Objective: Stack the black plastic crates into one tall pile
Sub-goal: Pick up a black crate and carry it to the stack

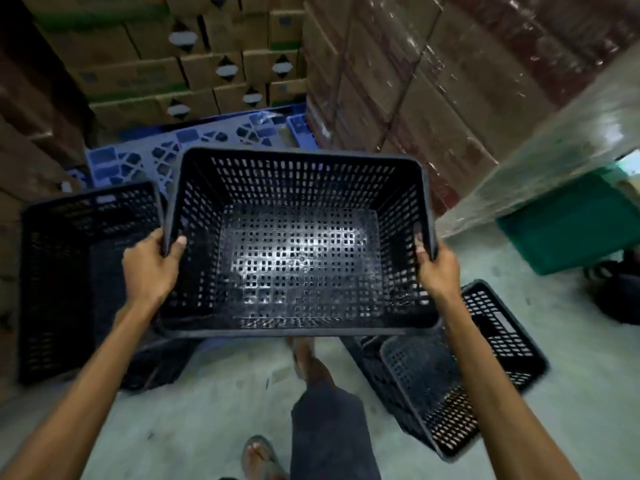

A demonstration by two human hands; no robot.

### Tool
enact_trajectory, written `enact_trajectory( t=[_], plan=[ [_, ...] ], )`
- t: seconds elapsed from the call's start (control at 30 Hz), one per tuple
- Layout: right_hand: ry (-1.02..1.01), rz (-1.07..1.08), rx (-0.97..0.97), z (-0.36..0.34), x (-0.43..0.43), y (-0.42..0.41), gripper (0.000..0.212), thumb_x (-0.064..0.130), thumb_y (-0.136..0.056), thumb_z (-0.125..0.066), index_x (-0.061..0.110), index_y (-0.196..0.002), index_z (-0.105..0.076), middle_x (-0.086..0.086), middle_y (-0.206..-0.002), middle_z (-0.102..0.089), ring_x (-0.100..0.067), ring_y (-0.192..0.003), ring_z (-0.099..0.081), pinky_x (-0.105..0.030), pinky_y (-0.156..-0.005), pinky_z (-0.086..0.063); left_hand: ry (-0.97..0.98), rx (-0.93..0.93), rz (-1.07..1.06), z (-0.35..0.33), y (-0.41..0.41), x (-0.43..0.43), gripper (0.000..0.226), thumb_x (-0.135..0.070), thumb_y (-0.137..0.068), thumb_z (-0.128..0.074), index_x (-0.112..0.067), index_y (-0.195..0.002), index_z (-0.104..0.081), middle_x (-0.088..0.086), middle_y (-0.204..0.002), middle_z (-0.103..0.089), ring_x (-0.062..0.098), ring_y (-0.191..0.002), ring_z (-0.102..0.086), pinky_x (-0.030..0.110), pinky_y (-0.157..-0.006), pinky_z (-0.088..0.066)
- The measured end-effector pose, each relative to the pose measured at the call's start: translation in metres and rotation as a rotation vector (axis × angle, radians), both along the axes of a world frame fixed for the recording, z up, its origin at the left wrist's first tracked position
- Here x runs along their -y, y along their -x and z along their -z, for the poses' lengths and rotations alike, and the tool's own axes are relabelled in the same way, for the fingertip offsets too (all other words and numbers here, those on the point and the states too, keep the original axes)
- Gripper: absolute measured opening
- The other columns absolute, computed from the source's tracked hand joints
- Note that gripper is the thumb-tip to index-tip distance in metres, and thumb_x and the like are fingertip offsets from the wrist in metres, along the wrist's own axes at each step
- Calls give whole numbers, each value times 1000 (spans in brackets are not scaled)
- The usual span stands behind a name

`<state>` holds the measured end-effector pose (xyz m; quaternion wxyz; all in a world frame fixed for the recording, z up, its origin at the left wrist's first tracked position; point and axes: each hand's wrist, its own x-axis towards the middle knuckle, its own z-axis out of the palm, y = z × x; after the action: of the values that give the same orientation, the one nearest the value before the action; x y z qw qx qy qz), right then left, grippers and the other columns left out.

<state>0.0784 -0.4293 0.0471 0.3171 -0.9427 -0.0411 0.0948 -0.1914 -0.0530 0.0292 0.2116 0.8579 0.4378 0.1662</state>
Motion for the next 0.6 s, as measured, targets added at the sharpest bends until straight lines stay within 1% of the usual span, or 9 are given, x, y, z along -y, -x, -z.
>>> enact_trajectory(
  t=[0.07, 0.13, 0.2, 0.27, 0.3, 0.37, 0.43, 0.5, 0.6],
  plan=[
    [0, -49, 17, -23, 24, 34, 39, 29, -97, -55, 11, -132, -57, -22, -109, -70, -38, -102, -65, -39, -76, -48, 12, 26, -14, -19, 51, 35, 29, -30, -94, -60, -1, -96, -66, 17, -65, -59, 42, -68, -62, 36, -59, -33],
    [-13, -84, 27, -37, 49, 64, 37, 30, -97, -56, 11, -128, -60, -19, -108, -71, -35, -102, -66, -38, -77, -49, 43, 41, -23, -29, 99, 66, 29, -31, -94, -60, -3, -93, -66, 17, -64, -60, 41, -67, -62, 37, -59, -36],
    [10, -134, 22, -44, 70, 94, 35, 32, -97, -56, 8, -121, -62, -18, -101, -71, -37, -98, -65, -36, -73, -46, 63, 21, -55, -29, 146, 97, 29, -33, -93, -60, -4, -87, -64, 21, -66, -64, 43, -68, -63, 40, -59, -39],
    [53, -189, -30, -45, 86, 123, 36, 35, -97, -55, 6, -117, -62, -15, -92, -68, -39, -96, -65, -37, -71, -47, 83, -29, -110, -23, 194, 129, 29, -31, -93, -61, -3, -87, -65, 24, -69, -65, 44, -69, -63, 41, -58, -39],
    [80, -204, -54, -44, 91, 134, 38, 37, -96, -55, 6, -116, -62, -16, -92, -68, -39, -97, -65, -40, -73, -49, 106, -43, -121, -20, 214, 143, 28, -30, -93, -61, -2, -90, -66, 25, -71, -66, 44, -70, -63, 41, -58, -40],
    [151, -250, -87, -35, 102, 160, 38, 37, -95, -56, 5, -116, -63, -24, -98, -70, -42, -100, -64, -44, -77, -50, 166, -81, -140, -11, 256, 172, 29, -28, -93, -61, -1, -97, -68, 27, -75, -68, 44, -71, -64, 41, -58, -40],
    [204, -297, -132, -23, 111, 183, 35, 31, -94, -57, 6, -118, -64, -26, -103, -70, -42, -103, -64, -43, -81, -50, 213, -128, -177, -1, 293, 202, 29, -26, -93, -61, 1, -98, -69, 30, -76, -68, 47, -73, -64, 42, -58, -42],
    [251, -347, -182, -11, 122, 206, 33, 28, -95, -57, 5, -118, -64, -26, -107, -69, -42, -105, -63, -42, -83, -49, 253, -168, -238, 15, 324, 234, 29, -23, -92, -63, 4, -99, -70, 34, -81, -69, 51, -78, -65, 46, -63, -48],
    [280, -389, -240, 16, 139, 232, 34, 28, -96, -57, 1, -117, -64, -30, -108, -68, -44, -106, -63, -44, -83, -49, 323, -201, -313, 39, 362, 278, 29, -23, -91, -64, 2, -104, -70, 33, -86, -71, 50, -81, -66, 48, -67, -51]
  ],
)
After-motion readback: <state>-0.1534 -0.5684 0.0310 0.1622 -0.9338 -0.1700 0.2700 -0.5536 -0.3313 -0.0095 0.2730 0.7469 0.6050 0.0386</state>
